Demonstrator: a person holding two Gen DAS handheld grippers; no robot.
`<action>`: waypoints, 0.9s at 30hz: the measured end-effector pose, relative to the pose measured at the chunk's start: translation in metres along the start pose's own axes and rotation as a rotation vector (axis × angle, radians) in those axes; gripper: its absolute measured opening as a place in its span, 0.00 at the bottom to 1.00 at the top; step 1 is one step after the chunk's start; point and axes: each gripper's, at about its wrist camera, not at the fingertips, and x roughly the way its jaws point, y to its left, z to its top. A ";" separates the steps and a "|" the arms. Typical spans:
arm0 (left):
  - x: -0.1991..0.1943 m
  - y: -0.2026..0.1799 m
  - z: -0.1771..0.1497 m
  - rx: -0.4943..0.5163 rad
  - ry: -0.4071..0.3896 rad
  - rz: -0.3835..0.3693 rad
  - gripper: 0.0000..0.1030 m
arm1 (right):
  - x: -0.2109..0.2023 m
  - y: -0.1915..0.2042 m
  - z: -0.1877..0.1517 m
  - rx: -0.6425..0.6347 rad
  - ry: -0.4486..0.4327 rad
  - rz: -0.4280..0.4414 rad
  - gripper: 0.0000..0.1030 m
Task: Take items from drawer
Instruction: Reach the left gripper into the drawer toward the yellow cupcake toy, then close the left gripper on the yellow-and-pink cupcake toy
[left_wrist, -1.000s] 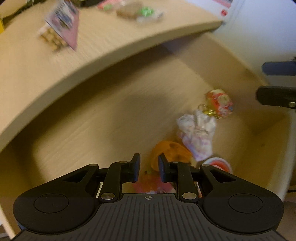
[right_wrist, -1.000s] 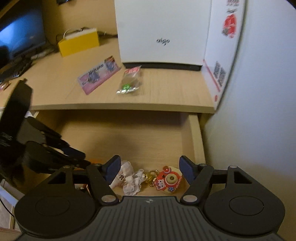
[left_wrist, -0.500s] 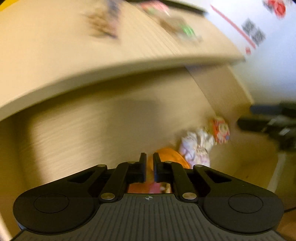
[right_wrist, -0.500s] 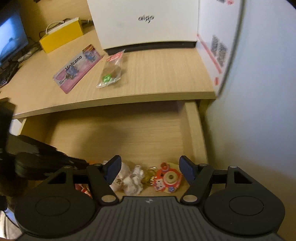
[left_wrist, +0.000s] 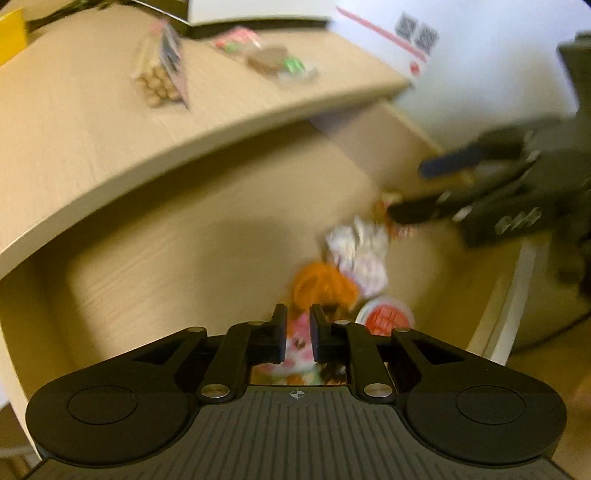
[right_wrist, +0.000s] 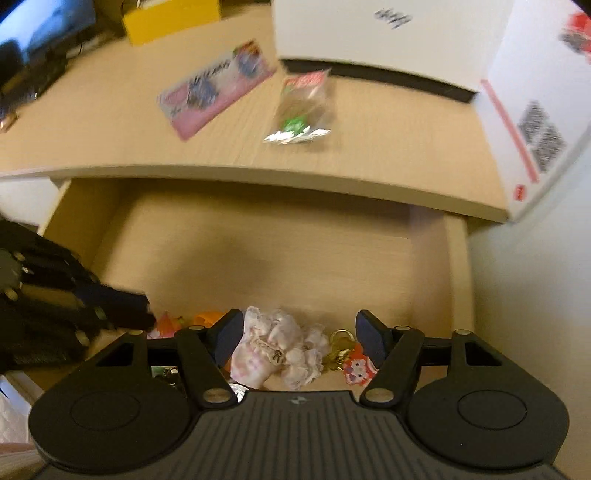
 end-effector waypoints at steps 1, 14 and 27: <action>0.001 0.002 -0.001 0.001 0.024 0.017 0.15 | -0.002 0.000 -0.003 0.001 -0.010 -0.005 0.66; -0.023 0.020 -0.029 -0.134 0.284 -0.049 0.16 | -0.010 -0.014 -0.033 0.109 -0.009 0.039 0.66; 0.004 0.001 -0.027 -0.203 0.388 0.146 0.37 | 0.004 -0.014 -0.028 0.131 -0.004 0.047 0.66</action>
